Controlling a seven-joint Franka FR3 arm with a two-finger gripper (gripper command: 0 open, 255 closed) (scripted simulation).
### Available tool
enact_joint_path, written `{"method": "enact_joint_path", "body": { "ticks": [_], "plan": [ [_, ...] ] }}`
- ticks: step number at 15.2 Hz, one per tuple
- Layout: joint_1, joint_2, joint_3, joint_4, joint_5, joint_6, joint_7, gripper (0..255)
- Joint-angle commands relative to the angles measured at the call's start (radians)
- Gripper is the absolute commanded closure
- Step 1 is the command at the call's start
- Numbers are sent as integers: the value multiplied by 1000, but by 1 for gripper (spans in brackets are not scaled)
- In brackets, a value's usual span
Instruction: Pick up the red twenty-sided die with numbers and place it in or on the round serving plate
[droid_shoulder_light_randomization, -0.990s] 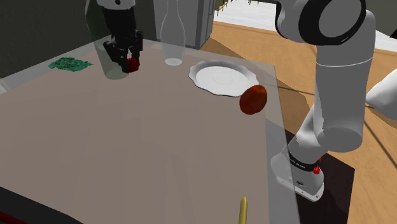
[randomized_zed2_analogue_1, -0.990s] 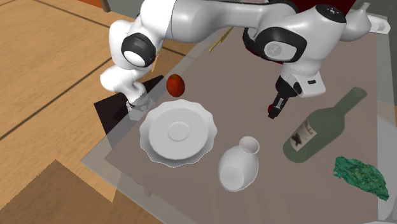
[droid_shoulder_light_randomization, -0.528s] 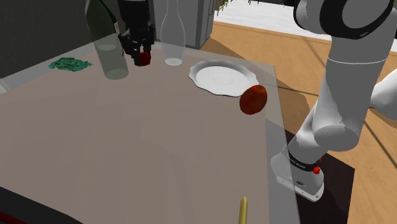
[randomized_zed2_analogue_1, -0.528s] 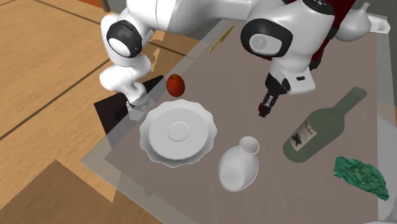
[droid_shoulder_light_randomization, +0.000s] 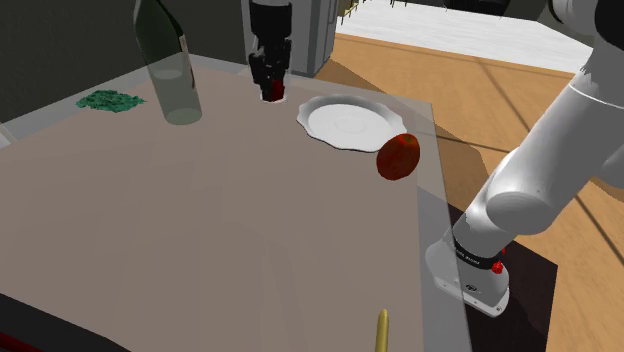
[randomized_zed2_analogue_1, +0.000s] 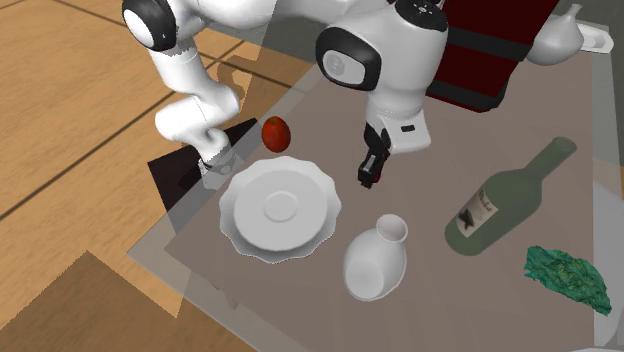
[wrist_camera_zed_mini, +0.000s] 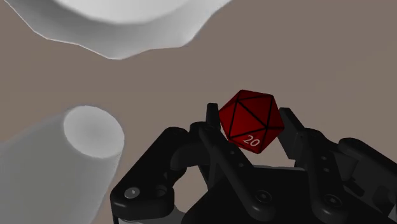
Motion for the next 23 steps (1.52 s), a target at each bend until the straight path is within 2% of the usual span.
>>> {"method": "enact_joint_path", "body": {
  "ticks": [1,8,14,23],
  "plan": [
    [-24,-81,-25,-84,32,9,-56,255],
    [-71,-299,-131,-304,84,18,-228,255],
    [-109,-468,-247,-460,76,1,-386,255],
    [-105,-470,-242,-582,81,122,-386,255]
  ]
}}
